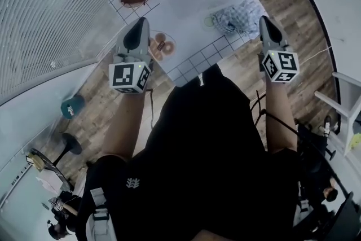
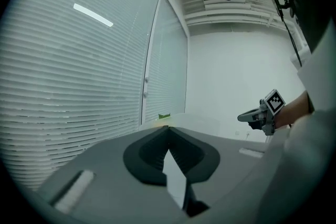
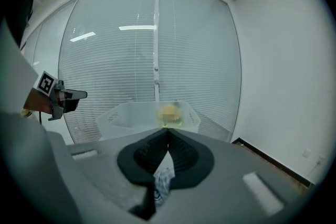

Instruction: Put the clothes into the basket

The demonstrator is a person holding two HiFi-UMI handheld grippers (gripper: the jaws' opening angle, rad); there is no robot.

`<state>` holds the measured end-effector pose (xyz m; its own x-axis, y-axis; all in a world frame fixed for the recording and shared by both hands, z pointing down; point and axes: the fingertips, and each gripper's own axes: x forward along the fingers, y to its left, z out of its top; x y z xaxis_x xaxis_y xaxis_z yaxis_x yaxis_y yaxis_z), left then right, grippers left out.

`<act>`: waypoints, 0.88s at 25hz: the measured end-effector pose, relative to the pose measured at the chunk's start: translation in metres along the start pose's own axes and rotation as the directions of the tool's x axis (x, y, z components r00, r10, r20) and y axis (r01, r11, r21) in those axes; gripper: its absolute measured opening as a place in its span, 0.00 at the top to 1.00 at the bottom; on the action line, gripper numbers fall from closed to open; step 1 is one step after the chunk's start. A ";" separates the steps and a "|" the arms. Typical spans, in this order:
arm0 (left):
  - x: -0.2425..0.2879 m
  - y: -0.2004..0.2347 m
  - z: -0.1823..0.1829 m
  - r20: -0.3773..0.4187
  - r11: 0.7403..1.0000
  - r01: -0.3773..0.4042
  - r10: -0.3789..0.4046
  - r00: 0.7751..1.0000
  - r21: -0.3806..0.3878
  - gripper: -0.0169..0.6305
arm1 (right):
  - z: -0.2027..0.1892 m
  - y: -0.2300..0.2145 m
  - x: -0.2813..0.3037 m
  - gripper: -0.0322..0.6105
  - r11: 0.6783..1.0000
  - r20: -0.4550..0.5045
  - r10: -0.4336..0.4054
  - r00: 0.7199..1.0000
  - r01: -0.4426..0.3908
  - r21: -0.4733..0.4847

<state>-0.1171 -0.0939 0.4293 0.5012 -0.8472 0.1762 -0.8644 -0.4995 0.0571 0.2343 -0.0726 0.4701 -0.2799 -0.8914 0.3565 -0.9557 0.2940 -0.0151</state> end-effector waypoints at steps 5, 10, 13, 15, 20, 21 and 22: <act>0.012 0.009 -0.009 -0.006 0.999 -0.033 0.033 0.999 -0.009 0.96 | -0.019 -0.008 0.014 0.95 1.000 -0.032 0.030 0.999 -0.029 0.008; 0.024 0.003 -0.025 -0.029 1.000 -0.029 0.029 0.999 -0.004 0.96 | -0.050 -0.010 0.022 0.95 0.999 -0.062 0.048 0.997 -0.047 0.023; 0.035 0.000 -0.033 -0.047 1.000 -0.021 0.021 0.999 0.000 0.96 | -0.065 -0.014 0.029 0.95 0.998 -0.076 0.047 0.996 -0.044 0.035; 0.043 -0.002 -0.037 -0.052 1.000 -0.011 0.011 0.999 0.004 0.96 | -0.071 -0.015 0.034 0.95 0.998 -0.080 0.049 0.996 -0.046 0.036; 0.063 -0.006 -0.042 -0.063 1.000 0.005 -0.004 0.998 0.019 0.96 | -0.084 -0.017 0.053 0.91 0.996 -0.092 0.081 0.992 -0.077 0.046; 0.065 -0.007 -0.043 -0.066 1.000 0.004 -0.003 0.998 0.019 0.96 | -0.087 -0.017 0.056 0.90 0.996 -0.098 0.085 0.992 -0.081 0.046; 0.066 -0.007 -0.044 -0.070 1.000 0.002 -0.001 0.998 0.017 0.96 | -0.089 -0.016 0.057 0.88 0.995 -0.104 0.091 0.990 -0.087 0.045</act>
<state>-0.0793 -0.1381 0.4841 0.4983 -0.8318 0.2444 -0.8624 -0.5046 0.0411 0.2416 -0.0976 0.5742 -0.3547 -0.8200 0.4493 -0.9309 0.3546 -0.0877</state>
